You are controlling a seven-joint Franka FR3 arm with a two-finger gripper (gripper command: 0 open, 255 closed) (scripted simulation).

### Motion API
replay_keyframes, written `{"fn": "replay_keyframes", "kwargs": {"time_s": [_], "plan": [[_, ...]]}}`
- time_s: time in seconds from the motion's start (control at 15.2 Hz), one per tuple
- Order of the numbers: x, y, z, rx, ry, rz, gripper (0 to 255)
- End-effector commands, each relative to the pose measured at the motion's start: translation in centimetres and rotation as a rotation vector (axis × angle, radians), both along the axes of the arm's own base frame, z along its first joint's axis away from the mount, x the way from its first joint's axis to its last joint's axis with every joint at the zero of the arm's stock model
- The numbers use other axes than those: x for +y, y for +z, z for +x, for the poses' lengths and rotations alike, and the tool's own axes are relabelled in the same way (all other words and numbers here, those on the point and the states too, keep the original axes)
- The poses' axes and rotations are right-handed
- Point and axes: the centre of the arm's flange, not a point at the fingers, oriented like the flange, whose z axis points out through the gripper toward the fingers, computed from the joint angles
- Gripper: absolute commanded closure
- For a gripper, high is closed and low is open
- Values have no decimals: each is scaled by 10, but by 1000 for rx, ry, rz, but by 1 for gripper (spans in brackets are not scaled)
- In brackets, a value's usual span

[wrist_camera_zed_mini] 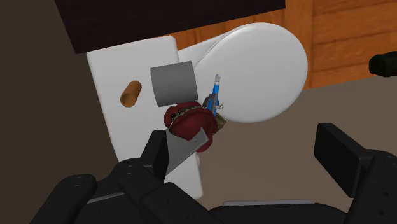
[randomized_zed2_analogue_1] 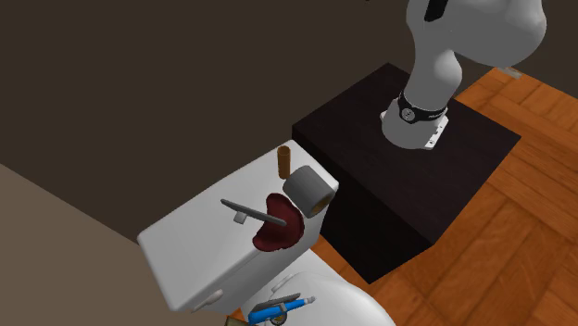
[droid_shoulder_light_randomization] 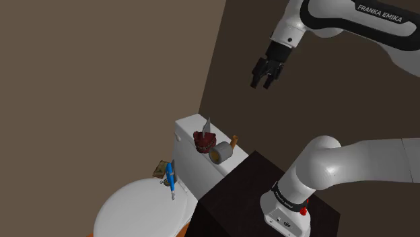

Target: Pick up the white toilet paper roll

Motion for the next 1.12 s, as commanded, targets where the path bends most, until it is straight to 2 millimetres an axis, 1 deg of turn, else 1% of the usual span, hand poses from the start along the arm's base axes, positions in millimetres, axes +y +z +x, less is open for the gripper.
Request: {"fn": "replay_keyframes", "kwargs": {"time_s": [0.0, 0.26, 0.53, 0.79, 1.06], "plan": [[0, 0, 0, 0, 0, 0, 0], [41, -41, 40, 85, 153, -131, 0], [81, -90, 69, 170, 305, -261, 0], [118, -147, 88, 255, 458, -392, 0], [149, -209, 97, 341, 611, -522, 0]]}}
